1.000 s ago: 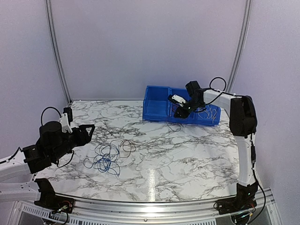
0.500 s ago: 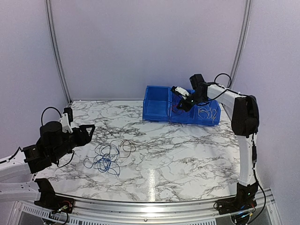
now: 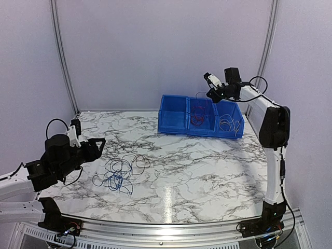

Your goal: Untangle the cables

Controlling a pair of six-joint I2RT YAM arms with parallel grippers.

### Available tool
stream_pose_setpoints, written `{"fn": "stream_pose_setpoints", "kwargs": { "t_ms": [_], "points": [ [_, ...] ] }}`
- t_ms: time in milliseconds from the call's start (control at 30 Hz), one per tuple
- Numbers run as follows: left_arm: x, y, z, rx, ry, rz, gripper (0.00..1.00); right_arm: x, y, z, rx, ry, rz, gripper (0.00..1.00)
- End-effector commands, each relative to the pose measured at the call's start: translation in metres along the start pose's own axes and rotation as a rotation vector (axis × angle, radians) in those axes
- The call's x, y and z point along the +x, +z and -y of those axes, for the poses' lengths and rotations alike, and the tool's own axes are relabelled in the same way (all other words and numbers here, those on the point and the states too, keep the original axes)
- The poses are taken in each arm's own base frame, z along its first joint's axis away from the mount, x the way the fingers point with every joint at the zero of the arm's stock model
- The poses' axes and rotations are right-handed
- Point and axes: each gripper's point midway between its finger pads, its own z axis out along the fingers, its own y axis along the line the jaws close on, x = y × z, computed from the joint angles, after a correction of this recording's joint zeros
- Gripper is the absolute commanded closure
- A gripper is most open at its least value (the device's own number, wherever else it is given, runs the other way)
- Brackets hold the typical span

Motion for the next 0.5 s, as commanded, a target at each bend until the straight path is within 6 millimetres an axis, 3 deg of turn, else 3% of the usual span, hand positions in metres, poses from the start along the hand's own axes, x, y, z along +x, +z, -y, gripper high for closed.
{"fn": "stream_pose_setpoints", "kwargs": {
  "t_ms": [0,67,167,300,467],
  "points": [
    [-0.002,-0.001,-0.001,-0.001,-0.015,0.009,0.37,0.019,0.026,-0.002,0.0,0.061,-0.028,0.83],
    [-0.002,-0.002,-0.001,0.0,-0.016,0.007,0.37,0.018,0.023,-0.007,-0.028,0.076,-0.029,0.7],
    [-0.001,-0.002,-0.002,-0.004,-0.015,0.007,0.37,0.014,0.011,-0.015,-0.057,0.096,-0.025,0.61],
    [0.005,0.002,-0.004,-0.008,-0.008,-0.003,0.37,-0.001,-0.021,-0.033,-0.109,0.103,0.029,0.58],
    [0.024,0.018,-0.003,-0.014,0.037,-0.079,0.37,-0.001,-0.061,-0.08,-0.231,0.106,0.077,0.58]
  ]
}}
